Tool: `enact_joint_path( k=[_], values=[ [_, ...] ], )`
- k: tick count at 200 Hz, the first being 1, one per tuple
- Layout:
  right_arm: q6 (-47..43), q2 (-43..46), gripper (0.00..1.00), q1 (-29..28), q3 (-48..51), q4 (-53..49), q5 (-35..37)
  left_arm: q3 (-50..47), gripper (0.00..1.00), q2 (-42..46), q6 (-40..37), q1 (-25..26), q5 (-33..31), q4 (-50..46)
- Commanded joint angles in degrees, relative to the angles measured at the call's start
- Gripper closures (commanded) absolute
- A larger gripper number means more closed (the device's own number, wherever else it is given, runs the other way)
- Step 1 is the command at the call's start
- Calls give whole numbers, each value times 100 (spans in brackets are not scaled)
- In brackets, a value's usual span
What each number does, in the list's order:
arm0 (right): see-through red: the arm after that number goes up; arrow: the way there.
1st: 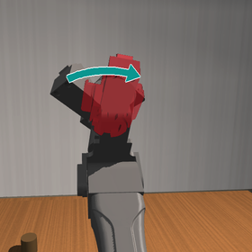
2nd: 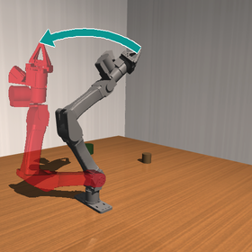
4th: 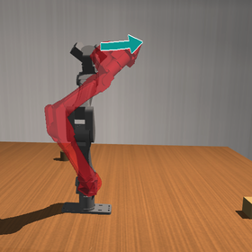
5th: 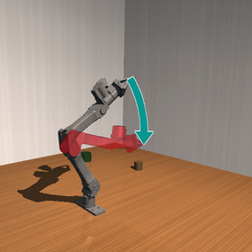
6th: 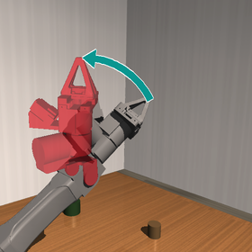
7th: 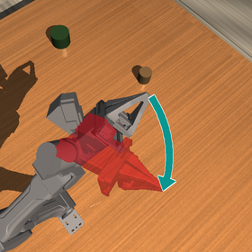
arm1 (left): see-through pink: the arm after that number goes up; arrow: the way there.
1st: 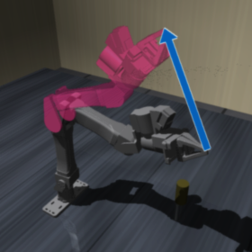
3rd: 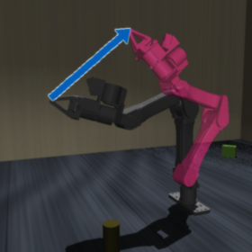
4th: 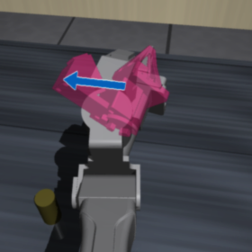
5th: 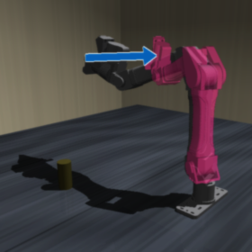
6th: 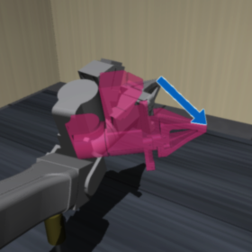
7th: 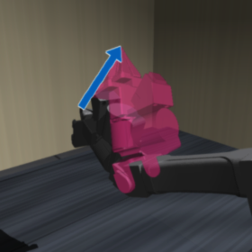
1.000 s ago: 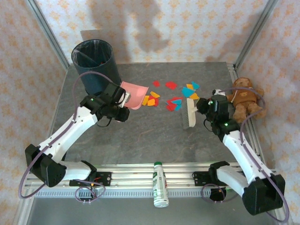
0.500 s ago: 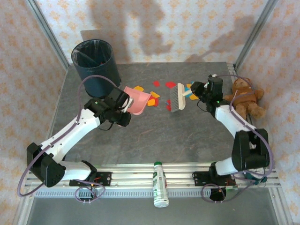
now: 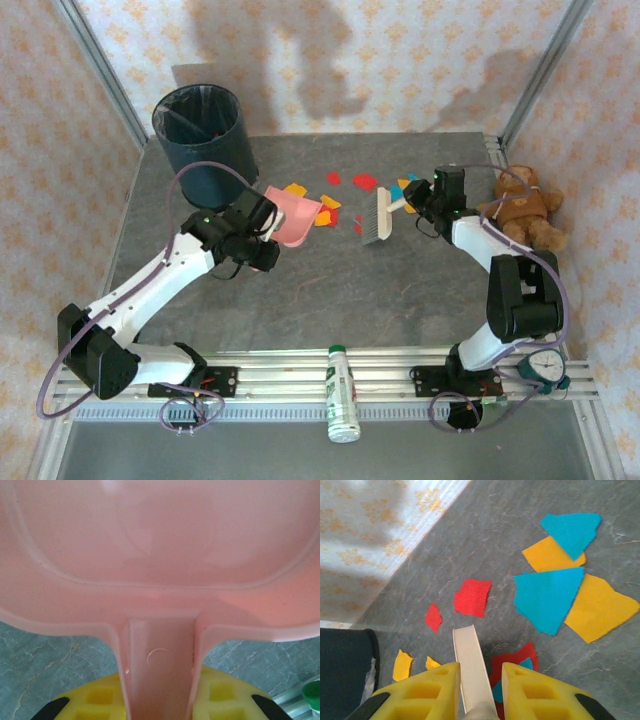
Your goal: Sweep away the paper scraps from the table
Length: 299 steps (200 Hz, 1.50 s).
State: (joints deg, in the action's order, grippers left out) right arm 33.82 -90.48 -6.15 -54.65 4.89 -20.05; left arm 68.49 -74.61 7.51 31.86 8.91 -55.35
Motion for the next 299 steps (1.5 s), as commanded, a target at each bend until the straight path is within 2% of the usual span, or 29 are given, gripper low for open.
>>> enact_joint_path(
  k=[1, 70, 106, 148, 165, 232, 299],
  values=[
    [-149, 382, 100, 18, -11, -460, 407, 47, 100, -54, -128, 115, -115, -165],
    [-476, 1265, 100, 9, 237, -1943, 1049, 268, 100, -396, -247, 464, -302, -342],
    [-535, 1950, 100, -35, 518, -2272, 611, 387, 100, -609, -388, 704, -275, -432],
    [-705, 2782, 100, -53, 754, -1812, -31, 528, 100, -900, -512, 915, -195, -502],
    [-757, 3026, 100, -50, 780, -1680, -57, 610, 100, -1017, -566, 1004, -157, -537],
    [-1852, 3518, 100, -60, 614, -2509, 1576, 748, 100, -1631, -946, 1456, -42, -769],
    [-2847, 3511, 100, -70, 586, -2565, 2558, 1058, 100, -2417, -1206, 1716, 29, -873]
  ],
)
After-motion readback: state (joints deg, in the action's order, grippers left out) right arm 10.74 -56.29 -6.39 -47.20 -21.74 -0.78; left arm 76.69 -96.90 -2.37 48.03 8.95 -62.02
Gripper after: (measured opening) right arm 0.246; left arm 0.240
